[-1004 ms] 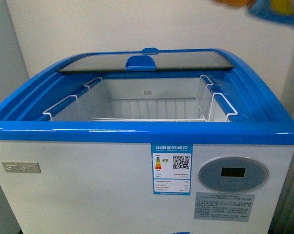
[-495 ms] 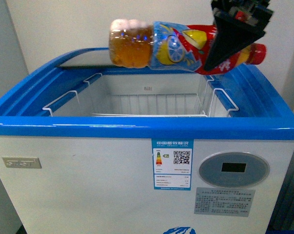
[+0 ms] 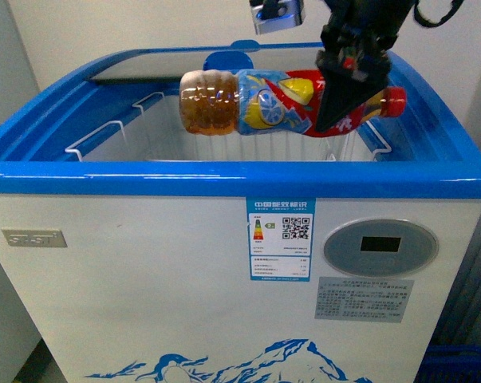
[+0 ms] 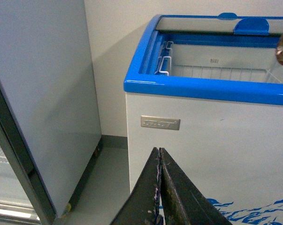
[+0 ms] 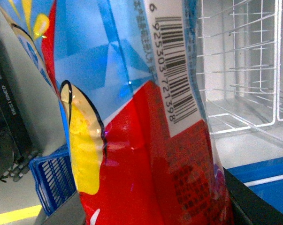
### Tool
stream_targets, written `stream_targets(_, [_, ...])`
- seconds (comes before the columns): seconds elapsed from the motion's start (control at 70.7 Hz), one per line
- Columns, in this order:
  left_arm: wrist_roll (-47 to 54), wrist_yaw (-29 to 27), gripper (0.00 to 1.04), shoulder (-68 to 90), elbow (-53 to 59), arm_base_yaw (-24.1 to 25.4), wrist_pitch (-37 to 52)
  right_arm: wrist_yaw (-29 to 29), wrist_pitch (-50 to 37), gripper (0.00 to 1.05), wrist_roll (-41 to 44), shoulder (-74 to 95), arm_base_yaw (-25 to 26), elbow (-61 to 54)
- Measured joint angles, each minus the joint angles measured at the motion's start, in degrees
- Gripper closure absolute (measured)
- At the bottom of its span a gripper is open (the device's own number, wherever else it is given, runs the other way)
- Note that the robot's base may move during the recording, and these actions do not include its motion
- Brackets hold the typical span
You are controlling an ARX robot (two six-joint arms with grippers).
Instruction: Put drink in fridge
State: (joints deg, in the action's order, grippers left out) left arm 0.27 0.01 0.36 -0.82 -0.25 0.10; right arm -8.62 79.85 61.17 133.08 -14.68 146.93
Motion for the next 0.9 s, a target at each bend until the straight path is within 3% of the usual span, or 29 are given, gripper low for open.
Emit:
stream_targets(0.382, [0.00, -0.02, 1.02, -0.02, 0.00, 0.00, -0.02, 7.08, -10.64, 0.59, -8.07, 17.57, -3.48, 15.12])
stream_targets(0.905, [0.00, -0.02, 1.02, -0.02, 0.00, 0.00, -0.04, 15.21, -17.99, 0.59, -8.50, 23.17, -3.91, 18.08])
